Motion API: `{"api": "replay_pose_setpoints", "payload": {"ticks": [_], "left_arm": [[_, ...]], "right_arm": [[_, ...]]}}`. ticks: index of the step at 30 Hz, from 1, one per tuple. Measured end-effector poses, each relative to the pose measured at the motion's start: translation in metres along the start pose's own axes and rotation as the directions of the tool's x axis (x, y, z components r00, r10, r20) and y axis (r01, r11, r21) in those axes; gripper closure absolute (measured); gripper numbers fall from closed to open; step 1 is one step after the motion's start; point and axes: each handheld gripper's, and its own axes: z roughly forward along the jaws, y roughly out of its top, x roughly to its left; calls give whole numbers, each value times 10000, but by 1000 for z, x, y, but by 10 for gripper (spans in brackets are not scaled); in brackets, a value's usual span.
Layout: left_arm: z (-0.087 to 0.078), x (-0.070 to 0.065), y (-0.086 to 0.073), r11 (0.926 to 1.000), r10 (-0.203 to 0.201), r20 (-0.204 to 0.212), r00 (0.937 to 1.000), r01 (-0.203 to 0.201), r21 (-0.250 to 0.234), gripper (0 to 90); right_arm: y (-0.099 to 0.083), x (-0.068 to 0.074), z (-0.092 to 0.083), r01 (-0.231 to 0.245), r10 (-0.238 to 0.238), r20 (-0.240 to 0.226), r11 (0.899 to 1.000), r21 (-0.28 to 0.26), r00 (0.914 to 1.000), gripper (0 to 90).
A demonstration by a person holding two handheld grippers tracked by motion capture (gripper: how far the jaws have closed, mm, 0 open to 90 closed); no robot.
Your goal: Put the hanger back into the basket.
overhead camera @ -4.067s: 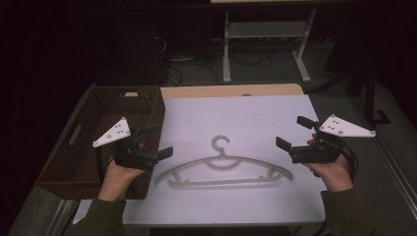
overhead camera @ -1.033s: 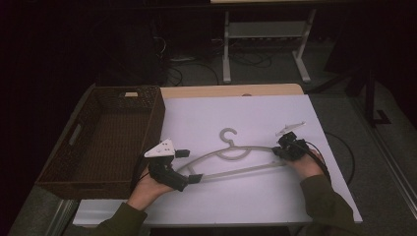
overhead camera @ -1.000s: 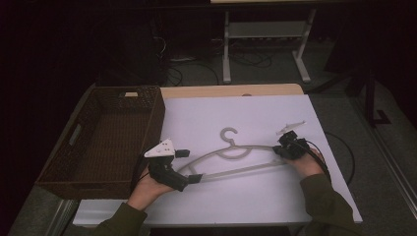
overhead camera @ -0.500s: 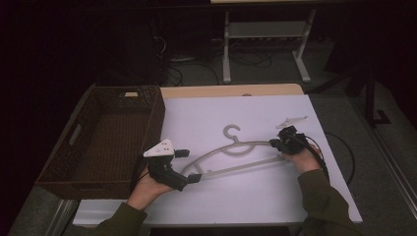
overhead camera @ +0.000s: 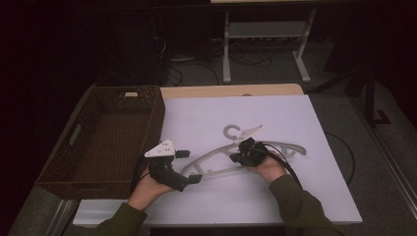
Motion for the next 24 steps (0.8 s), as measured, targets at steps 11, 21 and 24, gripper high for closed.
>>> {"api": "replay_pose_setpoints", "payload": {"ticks": [11, 21, 24], "left_arm": [[0, 1, -1, 10000, 34, 5, 10000, -34, 86, 0], [2, 1, -3, 9999, -5, 19, 10000, 5, 149, 0], [2, 1, -3, 9999, -18, 20, 10000, 18, 157, 0]], "right_arm": [[0, 14, 14, 332, -304, -530, 9980, 544, 9981, 896], [-25, 28, -2, 615, -528, -924, 9937, 933, 9943, 896], [-31, 31, -5, 682, -587, -995, 9931, 953, 9933, 896]]}}
